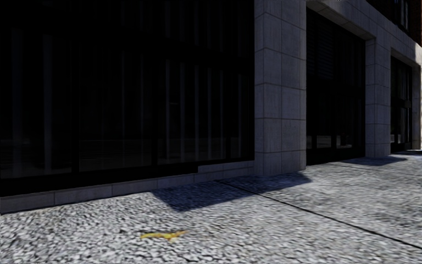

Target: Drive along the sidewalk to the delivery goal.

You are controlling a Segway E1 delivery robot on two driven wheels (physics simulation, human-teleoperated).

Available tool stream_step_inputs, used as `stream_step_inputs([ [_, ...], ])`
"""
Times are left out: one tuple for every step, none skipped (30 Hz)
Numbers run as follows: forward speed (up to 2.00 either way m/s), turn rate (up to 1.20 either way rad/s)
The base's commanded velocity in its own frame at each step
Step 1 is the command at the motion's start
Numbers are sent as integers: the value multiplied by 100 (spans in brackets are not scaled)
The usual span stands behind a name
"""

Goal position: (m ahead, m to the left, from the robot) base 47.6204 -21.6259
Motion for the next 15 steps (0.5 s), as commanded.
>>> stream_step_inputs([
  [108, -58],
  [108, -58],
  [108, -58],
  [108, -58],
  [109, -58],
  [109, -58],
  [109, -58],
  [110, -58],
  [110, -58],
  [111, -58],
  [112, -58],
  [114, -58],
  [119, -58],
  [119, -58],
  [125, -58],
])
